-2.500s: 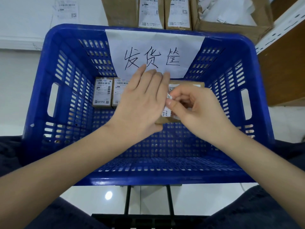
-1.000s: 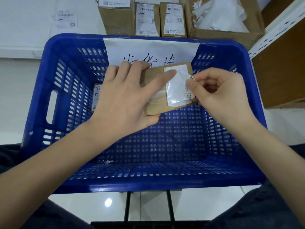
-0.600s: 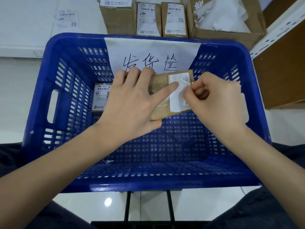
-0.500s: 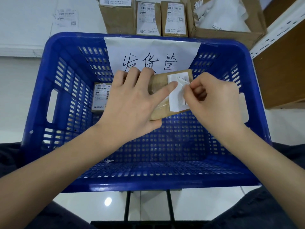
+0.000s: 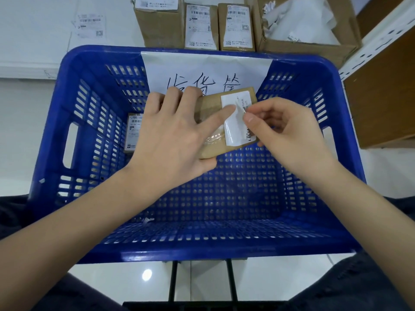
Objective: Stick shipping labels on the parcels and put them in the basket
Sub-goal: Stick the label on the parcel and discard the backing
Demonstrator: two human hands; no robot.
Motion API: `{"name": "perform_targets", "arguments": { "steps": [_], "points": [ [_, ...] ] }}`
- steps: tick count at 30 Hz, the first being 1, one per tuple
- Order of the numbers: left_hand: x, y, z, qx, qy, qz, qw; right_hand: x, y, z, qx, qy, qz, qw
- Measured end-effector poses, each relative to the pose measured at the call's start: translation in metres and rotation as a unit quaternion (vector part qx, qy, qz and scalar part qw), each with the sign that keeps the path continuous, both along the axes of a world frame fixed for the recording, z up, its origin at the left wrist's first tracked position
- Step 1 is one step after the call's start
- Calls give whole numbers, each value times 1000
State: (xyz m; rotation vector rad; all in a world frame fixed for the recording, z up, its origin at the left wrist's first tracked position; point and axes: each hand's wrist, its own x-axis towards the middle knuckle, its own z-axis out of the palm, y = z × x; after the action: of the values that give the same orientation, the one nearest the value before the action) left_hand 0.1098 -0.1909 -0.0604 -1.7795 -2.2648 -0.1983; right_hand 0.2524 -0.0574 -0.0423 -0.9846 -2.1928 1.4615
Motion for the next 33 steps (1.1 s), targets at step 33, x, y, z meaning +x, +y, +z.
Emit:
{"name": "perform_targets", "arguments": {
  "steps": [33],
  "points": [
    [8, -1, -3, -6, 19, -33, 999, 2, 1, 5, -132, -44, -20, 990]
  ]
}}
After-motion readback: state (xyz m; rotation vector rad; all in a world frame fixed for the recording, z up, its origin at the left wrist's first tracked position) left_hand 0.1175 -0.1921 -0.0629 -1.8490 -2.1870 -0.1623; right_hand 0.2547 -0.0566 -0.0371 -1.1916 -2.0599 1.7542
